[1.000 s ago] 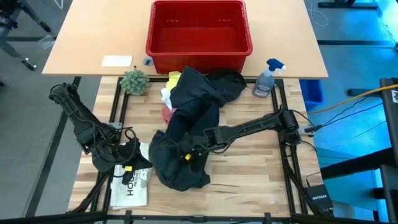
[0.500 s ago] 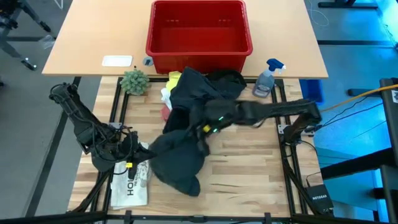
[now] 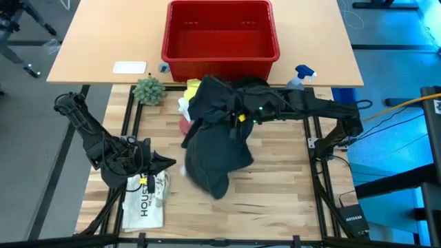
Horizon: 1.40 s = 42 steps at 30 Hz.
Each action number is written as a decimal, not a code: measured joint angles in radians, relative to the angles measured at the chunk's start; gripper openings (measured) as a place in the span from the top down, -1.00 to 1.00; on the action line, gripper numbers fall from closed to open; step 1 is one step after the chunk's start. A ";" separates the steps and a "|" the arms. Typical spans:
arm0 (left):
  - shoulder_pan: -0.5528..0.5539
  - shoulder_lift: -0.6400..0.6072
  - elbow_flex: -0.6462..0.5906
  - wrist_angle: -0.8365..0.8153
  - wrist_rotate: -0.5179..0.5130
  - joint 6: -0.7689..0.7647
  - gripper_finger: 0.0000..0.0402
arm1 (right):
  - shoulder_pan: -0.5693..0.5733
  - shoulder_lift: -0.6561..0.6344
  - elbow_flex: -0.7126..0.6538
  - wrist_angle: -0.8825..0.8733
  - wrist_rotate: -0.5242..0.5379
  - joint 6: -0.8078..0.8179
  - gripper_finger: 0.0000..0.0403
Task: Fold laundry
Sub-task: Fold the black jean
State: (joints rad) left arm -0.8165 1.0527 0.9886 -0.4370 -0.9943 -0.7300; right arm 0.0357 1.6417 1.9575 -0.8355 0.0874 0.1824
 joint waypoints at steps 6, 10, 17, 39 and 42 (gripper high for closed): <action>0.000 0.003 0.000 0.005 0.005 0.000 1.00 | 0.022 -0.001 0.000 0.091 -0.200 0.051 1.00; -0.016 0.002 0.000 0.013 0.008 0.000 1.00 | 0.097 -0.001 0.000 0.150 -0.328 0.129 1.00; -0.033 0.000 0.000 0.038 0.065 0.002 1.00 | 0.185 0.002 0.002 0.238 -0.441 0.192 1.00; -0.021 0.293 0.000 0.017 0.086 -0.297 1.00 | -0.409 0.260 -0.227 0.450 -0.680 0.133 0.32; -0.019 0.317 0.000 0.034 0.044 -0.316 1.00 | -0.485 0.254 -0.226 0.496 -0.763 0.198 0.02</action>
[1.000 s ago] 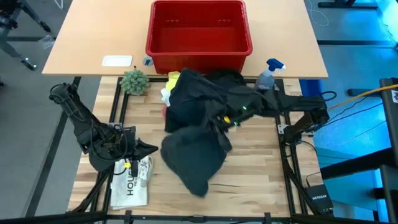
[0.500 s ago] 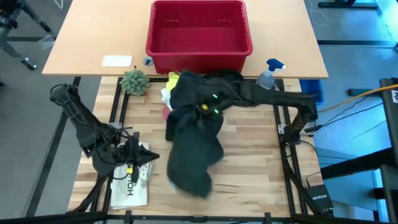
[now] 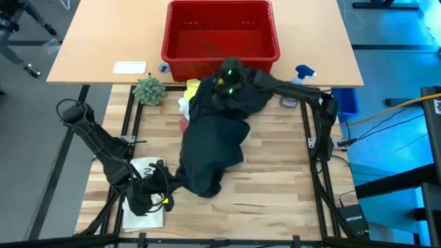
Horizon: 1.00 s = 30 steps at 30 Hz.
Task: Fold laundry
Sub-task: Fold the black jean
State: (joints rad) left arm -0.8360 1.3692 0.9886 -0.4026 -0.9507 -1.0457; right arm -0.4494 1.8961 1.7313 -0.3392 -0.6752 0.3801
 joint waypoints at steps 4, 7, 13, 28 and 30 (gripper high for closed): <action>0.004 0.020 0.000 0.036 -0.028 -0.001 1.00 | -0.084 -0.051 0.000 0.044 -0.102 0.112 -0.24; -0.011 0.043 0.000 0.102 -0.046 0.005 1.00 | -0.092 -0.138 0.000 0.040 -0.101 0.082 -0.29; -0.055 0.094 0.028 0.245 -0.135 0.004 1.00 | -0.015 -0.390 0.002 -0.217 -0.042 -0.150 -0.14; 0.023 0.115 0.158 0.351 -0.264 0.225 1.00 | 0.625 -0.669 -0.264 -0.532 0.608 -0.218 0.20; 0.036 0.085 0.184 0.359 -0.264 0.334 1.00 | 0.689 -0.669 -0.356 -0.413 0.659 -0.169 0.20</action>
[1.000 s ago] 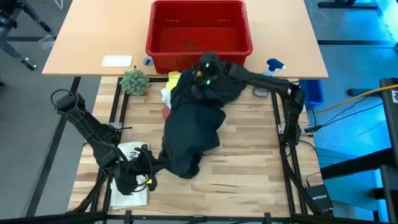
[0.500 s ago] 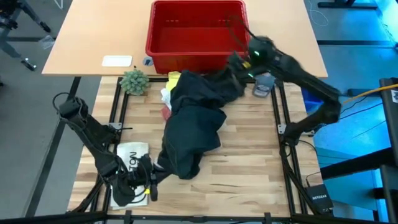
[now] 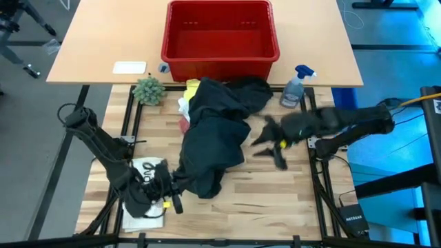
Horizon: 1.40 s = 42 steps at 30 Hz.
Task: Fold laundry
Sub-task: Fold the black jean
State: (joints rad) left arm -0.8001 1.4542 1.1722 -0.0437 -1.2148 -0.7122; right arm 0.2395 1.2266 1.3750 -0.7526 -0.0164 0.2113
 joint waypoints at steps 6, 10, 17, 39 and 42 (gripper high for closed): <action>0.021 -0.124 0.016 -0.006 -0.004 0.250 1.00 | 0.148 0.040 -0.254 0.349 0.133 0.157 0.20; 0.024 -0.200 0.017 -0.012 -0.006 0.382 1.00 | 0.224 0.107 -0.354 0.545 0.340 0.230 0.20; 0.023 -0.288 0.017 -0.149 0.000 0.409 1.00 | 0.303 0.331 -0.362 0.817 0.498 0.295 0.20; 0.012 -0.319 0.016 -0.263 0.120 0.352 1.00 | 0.288 0.855 0.075 0.690 0.694 0.464 0.20; 0.005 -0.319 0.016 -0.263 0.120 0.351 1.00 | 0.254 0.855 0.076 0.657 0.690 0.499 0.20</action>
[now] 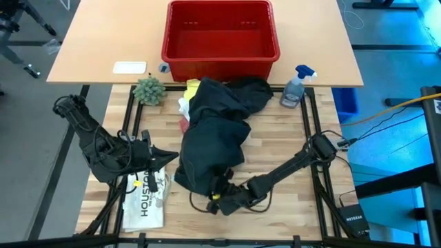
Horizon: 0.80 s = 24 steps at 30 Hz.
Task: Fold laundry
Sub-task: Fold the black jean
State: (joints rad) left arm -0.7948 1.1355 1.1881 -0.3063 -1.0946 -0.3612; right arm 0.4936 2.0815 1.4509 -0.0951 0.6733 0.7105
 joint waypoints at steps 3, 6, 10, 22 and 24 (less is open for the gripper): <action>0.000 0.000 0.000 0.000 0.000 0.001 1.00 | -0.042 0.000 0.000 -0.018 -0.052 0.067 0.30; 0.000 0.000 0.000 0.000 0.000 0.001 1.00 | -0.074 0.000 0.000 0.062 -0.194 0.062 0.70; -0.003 -0.007 0.000 0.000 0.022 0.032 1.00 | -0.095 -0.011 0.026 0.195 -0.378 0.009 0.93; -0.139 -0.102 0.044 0.012 0.068 0.193 1.00 | -0.214 -0.175 0.377 0.145 -0.768 -0.179 0.99; -0.168 -0.102 0.046 0.014 0.068 0.210 1.00 | -0.253 -0.177 0.457 0.085 -0.798 -0.194 0.99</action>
State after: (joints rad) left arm -0.9632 1.0339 1.2343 -0.2920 -1.0270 -0.1511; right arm 0.2410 1.9045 1.9077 -0.0096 -0.1249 0.5165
